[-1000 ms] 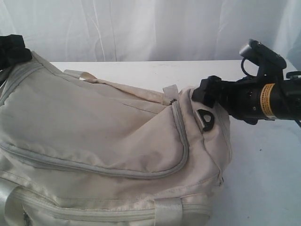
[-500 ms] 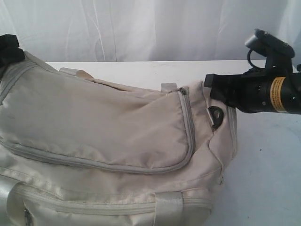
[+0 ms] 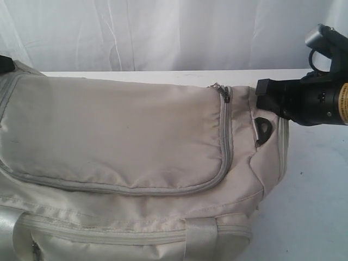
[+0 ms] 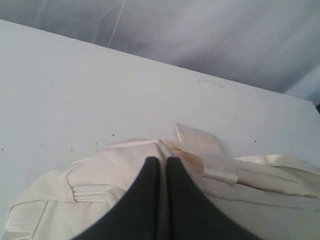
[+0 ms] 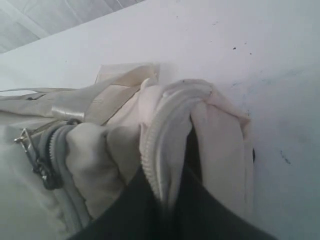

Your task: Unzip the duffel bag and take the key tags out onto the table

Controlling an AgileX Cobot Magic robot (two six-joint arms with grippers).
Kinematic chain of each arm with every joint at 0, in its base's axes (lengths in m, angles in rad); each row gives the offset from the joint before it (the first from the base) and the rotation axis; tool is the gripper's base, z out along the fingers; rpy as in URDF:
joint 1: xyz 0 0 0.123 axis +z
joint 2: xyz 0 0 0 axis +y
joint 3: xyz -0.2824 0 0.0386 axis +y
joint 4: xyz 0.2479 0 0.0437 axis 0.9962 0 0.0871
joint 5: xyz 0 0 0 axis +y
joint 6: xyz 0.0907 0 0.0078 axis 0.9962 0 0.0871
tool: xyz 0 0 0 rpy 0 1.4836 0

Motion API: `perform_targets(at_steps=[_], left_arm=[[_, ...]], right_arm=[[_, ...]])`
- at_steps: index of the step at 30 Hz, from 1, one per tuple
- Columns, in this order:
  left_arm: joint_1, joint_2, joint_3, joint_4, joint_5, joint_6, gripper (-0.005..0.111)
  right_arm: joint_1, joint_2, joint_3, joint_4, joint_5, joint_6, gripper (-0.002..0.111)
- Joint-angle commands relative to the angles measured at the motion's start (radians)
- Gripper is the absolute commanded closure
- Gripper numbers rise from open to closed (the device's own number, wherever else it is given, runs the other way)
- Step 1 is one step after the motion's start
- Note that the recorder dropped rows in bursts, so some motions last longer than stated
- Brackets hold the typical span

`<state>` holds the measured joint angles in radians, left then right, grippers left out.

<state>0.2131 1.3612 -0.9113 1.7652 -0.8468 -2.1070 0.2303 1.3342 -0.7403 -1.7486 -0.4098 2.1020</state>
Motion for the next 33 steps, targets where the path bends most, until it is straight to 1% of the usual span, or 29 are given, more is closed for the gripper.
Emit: perform_targets(at_steps=[1,16,18,20,21,22,23,24,25,27,28,30,31,32,33], left_arm=[[0.020,-0.023,-0.007,-0.021,0.031,-0.001,0.107],[0.020,-0.023,-0.007,-0.021,0.015,-0.003,0.107],[0.020,-0.023,-0.007,-0.021,-0.004,0.001,0.104],[0.020,-0.023,-0.009,-0.021,-0.046,0.049,0.095],[0.020,-0.023,-0.009,-0.021,-0.097,0.114,0.082],[0.020,-0.023,-0.009,-0.021,-0.118,0.140,0.073],[0.020,-0.023,-0.009,-0.058,-0.162,0.191,0.054],[0.020,-0.023,-0.009,-0.081,-0.193,0.205,0.046],[0.020,-0.023,-0.009,-0.137,-0.276,0.253,0.032],[0.017,-0.023,-0.009,-0.193,-0.374,0.321,0.025],[0.011,-0.023,-0.009,-0.207,-0.374,0.327,0.026],[-0.049,-0.035,-0.009,-0.218,-0.374,0.321,0.026],[-0.109,-0.035,-0.009,-0.239,-0.374,0.321,0.026],[-0.146,-0.035,-0.009,-0.252,-0.374,0.321,0.026],[-0.225,-0.035,-0.009,-0.277,-0.374,0.321,0.026]], right_arm=[[-0.023,-0.023,-0.005,0.004,0.059,-0.001,0.108],[-0.023,-0.023,-0.005,0.004,0.043,-0.001,0.108],[-0.023,-0.023,-0.005,0.004,0.043,-0.001,0.108],[-0.023,-0.023,-0.005,0.004,0.043,-0.001,0.108],[-0.023,-0.023,-0.005,0.004,0.046,-0.001,0.108],[-0.023,-0.023,-0.005,0.004,0.046,-0.001,0.108],[-0.023,-0.023,-0.005,0.004,0.046,-0.001,0.108],[-0.023,-0.023,-0.005,0.004,0.046,-0.001,0.108],[-0.023,-0.023,-0.005,0.004,0.046,-0.001,0.108],[-0.023,-0.023,-0.005,0.004,0.040,-0.001,0.108],[-0.023,-0.023,-0.005,0.004,0.035,-0.001,0.108],[-0.023,-0.023,-0.005,0.004,0.019,-0.001,0.108],[-0.023,-0.023,-0.005,0.004,0.019,-0.001,0.108],[-0.023,-0.023,-0.005,0.004,0.019,-0.001,0.108],[-0.023,-0.023,-0.005,0.004,0.019,-0.001,0.108]])
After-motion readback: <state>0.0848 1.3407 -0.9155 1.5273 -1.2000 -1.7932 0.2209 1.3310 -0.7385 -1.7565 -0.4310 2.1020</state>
